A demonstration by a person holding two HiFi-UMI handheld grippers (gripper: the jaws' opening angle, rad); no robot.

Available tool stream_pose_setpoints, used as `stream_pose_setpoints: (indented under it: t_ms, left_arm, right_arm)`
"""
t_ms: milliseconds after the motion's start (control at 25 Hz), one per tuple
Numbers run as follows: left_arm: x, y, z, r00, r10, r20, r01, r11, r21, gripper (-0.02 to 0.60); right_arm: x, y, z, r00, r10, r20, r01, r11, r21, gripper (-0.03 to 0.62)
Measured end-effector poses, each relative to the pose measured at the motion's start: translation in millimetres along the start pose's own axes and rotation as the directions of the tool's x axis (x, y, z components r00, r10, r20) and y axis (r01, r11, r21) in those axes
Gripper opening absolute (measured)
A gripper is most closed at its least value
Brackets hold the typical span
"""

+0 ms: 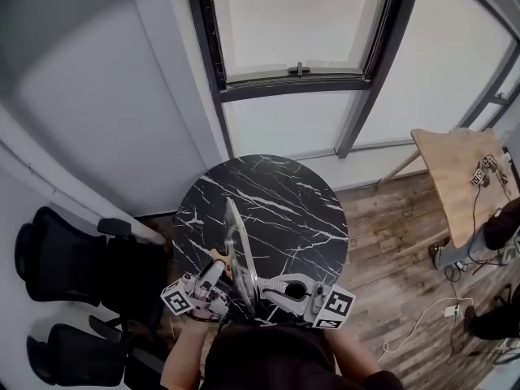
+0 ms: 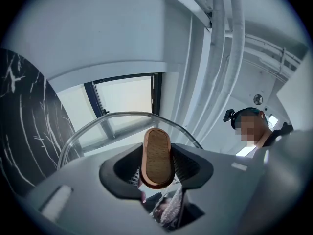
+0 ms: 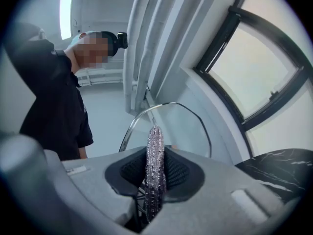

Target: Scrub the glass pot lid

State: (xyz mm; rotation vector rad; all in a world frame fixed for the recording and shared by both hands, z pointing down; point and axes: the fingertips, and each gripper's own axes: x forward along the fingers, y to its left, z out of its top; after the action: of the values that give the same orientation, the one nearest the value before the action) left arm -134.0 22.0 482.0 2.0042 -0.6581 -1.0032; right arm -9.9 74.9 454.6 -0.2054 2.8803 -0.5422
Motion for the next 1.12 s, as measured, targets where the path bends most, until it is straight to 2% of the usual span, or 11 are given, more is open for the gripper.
stream_pose_setpoints:
  t_ms: [80,160,280,400,520,640,800,880,1040,1120]
  left_arm:
    - [-3.4,4.1,-1.0,1.000,0.019,0.013,-0.019,1.000,-0.009,0.183]
    - [-7.5,9.3,-2.2,0.998,0.050,0.025,-0.049,0.999,-0.015,0.183]
    - [-14.9,22.7,-3.1,0.992,0.128,-0.002,-0.128,0.990,0.057,0.183]
    - [-22.9,37.0,-4.7,0.974,0.224,-0.038,-0.218,0.968,0.124,0.183]
    - [-26.6,47.1,-5.9,0.958,0.281,-0.046,-0.271,0.949,0.161,0.183]
    - [-29.7,60.9,-7.3,0.940,0.336,-0.051,-0.320,0.925,0.206,0.183]
    - [-26.1,86.6,-22.8,0.897,0.429,-0.104,-0.376,0.866,0.331,0.183]
    - [-25.7,104.3,-33.4,0.872,0.473,-0.127,-0.402,0.839,0.366,0.183]
    - [-33.3,138.2,-46.3,0.834,0.538,-0.126,-0.471,0.811,0.347,0.183]
    - [-37.1,151.9,-51.4,0.805,0.581,-0.120,-0.508,0.780,0.366,0.183]
  right_arm:
    - [-8.3,-14.8,-5.4,0.996,-0.086,-0.036,0.085,0.995,-0.051,0.074]
    - [-17.3,-32.8,-10.3,0.978,-0.193,-0.076,0.183,0.976,-0.114,0.074]
    - [-28.4,-58.0,-8.3,0.943,-0.321,-0.091,0.304,0.939,-0.160,0.074]
    - [-38.6,-82.9,-6.2,0.896,-0.437,-0.080,0.422,0.894,-0.152,0.074]
    - [-51.4,-103.5,-8.8,0.839,-0.537,-0.087,0.521,0.840,-0.153,0.075]
    - [-59.2,-114.6,-9.5,0.799,-0.594,-0.093,0.575,0.800,-0.171,0.074]
    - [-72.9,-127.9,-12.3,0.744,-0.662,-0.093,0.637,0.744,-0.202,0.075]
    - [-76.2,-130.5,-10.2,0.732,-0.676,-0.082,0.653,0.731,-0.200,0.075]
    - [-79.6,-134.3,-7.8,0.711,-0.700,-0.074,0.674,0.707,-0.215,0.075]
    - [-82.4,-137.5,-8.0,0.703,-0.708,-0.075,0.682,0.700,-0.213,0.075]
